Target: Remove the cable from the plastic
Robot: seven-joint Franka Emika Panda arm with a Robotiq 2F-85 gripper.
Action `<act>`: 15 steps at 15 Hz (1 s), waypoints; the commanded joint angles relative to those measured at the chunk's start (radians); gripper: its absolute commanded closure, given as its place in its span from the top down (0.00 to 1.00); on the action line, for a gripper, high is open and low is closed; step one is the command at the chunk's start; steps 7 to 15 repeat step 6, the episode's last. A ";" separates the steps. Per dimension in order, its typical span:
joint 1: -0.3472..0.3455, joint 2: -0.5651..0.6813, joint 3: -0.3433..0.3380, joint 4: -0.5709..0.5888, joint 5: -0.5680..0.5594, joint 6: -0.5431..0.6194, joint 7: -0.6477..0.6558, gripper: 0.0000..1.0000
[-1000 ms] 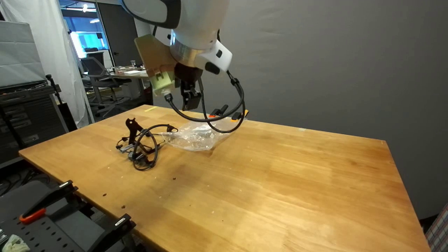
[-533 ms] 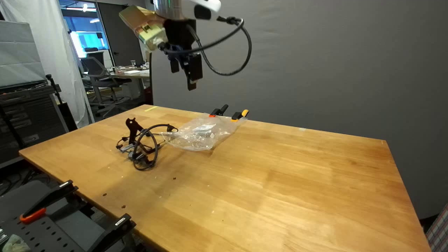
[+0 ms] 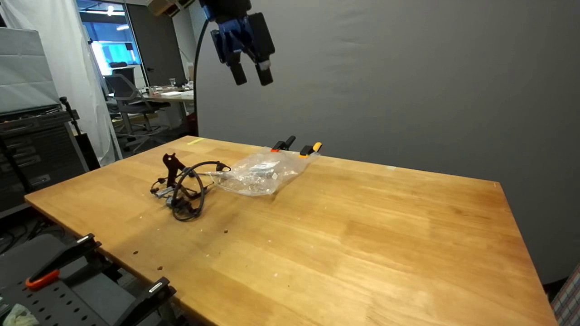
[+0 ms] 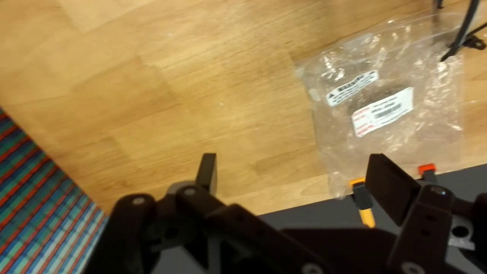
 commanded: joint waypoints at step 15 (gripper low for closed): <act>0.030 -0.050 -0.061 0.029 -0.170 -0.091 0.112 1.00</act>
